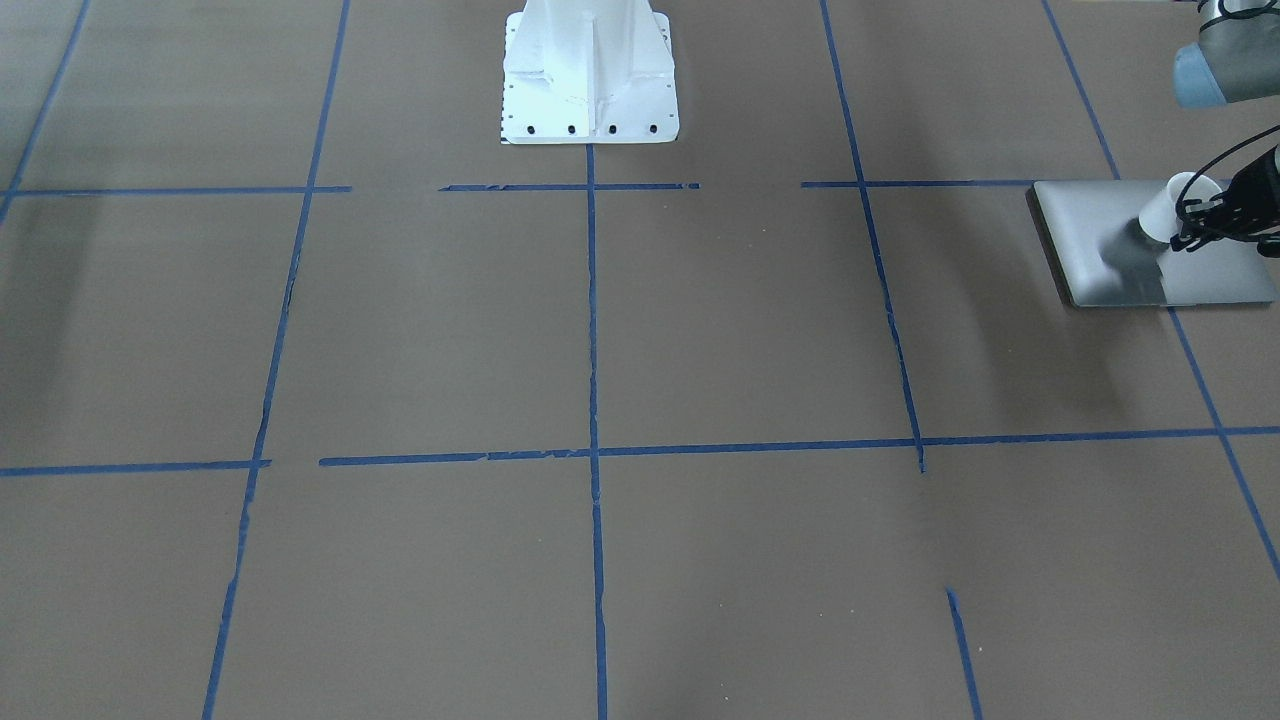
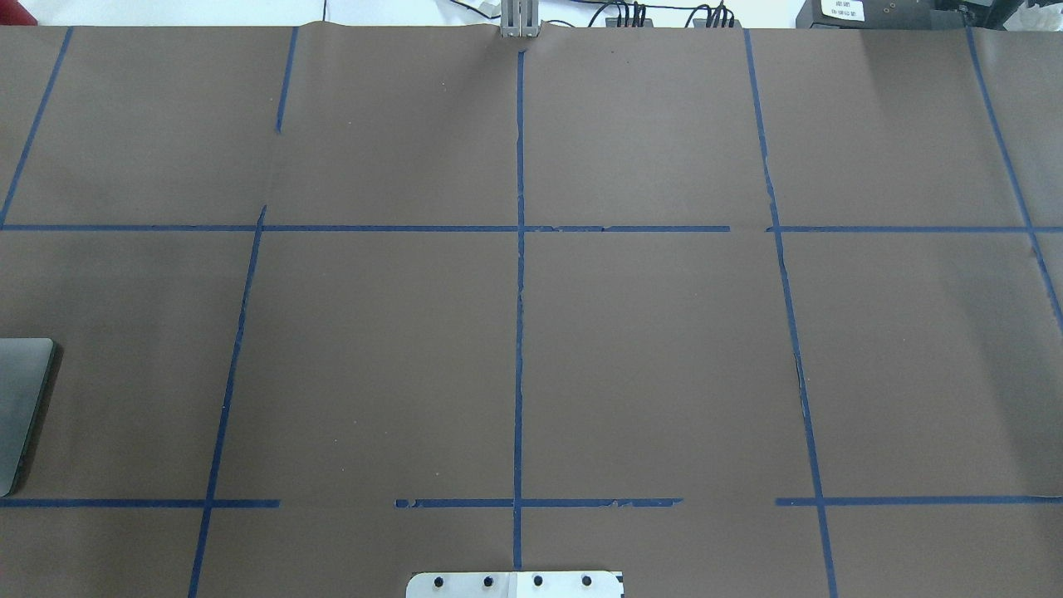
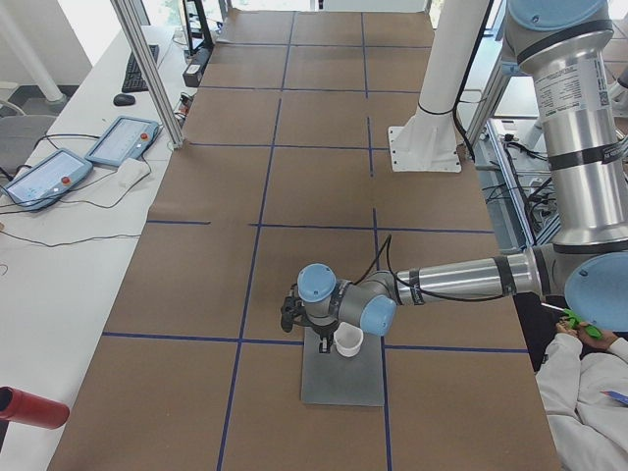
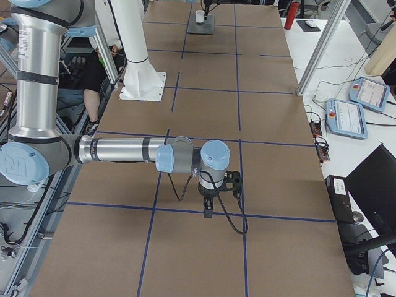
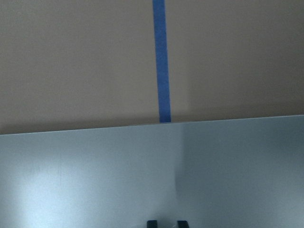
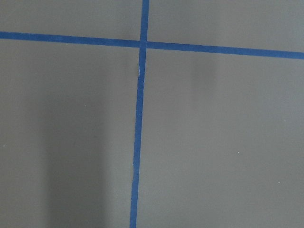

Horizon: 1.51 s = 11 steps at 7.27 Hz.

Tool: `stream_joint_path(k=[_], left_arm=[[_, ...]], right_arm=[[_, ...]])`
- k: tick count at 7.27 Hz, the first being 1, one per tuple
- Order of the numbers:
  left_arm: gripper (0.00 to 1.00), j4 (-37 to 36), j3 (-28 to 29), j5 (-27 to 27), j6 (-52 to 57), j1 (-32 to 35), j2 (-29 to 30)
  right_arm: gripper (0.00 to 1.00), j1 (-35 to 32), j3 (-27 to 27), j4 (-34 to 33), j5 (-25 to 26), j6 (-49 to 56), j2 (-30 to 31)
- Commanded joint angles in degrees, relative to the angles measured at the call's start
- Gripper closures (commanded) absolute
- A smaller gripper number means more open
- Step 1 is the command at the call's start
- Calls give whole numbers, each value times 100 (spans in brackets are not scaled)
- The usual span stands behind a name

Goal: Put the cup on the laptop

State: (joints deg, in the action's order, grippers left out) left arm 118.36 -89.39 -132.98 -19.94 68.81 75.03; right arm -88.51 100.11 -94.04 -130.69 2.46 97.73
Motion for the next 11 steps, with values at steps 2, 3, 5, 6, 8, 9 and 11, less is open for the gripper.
stream_joint_path(k=[2, 3, 5, 6, 8, 9, 11], left_arm=[[54, 3, 80, 0, -1, -17, 47], [26, 12, 80, 0, 34, -17, 56], [0, -75, -95, -26, 69, 18, 65], [0, -102, -383, -26, 87, 62, -22], [0, -1297, -788, 0, 1466, 1021, 55], [0, -2612, -1252, 35, 2485, 1743, 195], [0, -3485, -1494, -8, 3127, 2408, 250]], right_arm=[[0, 0, 0, 0, 0, 0, 0], [0, 0, 0, 0, 9, 0, 0], [0, 0, 0, 0, 0, 0, 0], [0, 0, 0, 0, 0, 0, 0], [0, 0, 0, 0, 0, 0, 0], [0, 0, 0, 0, 0, 0, 0], [0, 0, 0, 0, 9, 0, 0]])
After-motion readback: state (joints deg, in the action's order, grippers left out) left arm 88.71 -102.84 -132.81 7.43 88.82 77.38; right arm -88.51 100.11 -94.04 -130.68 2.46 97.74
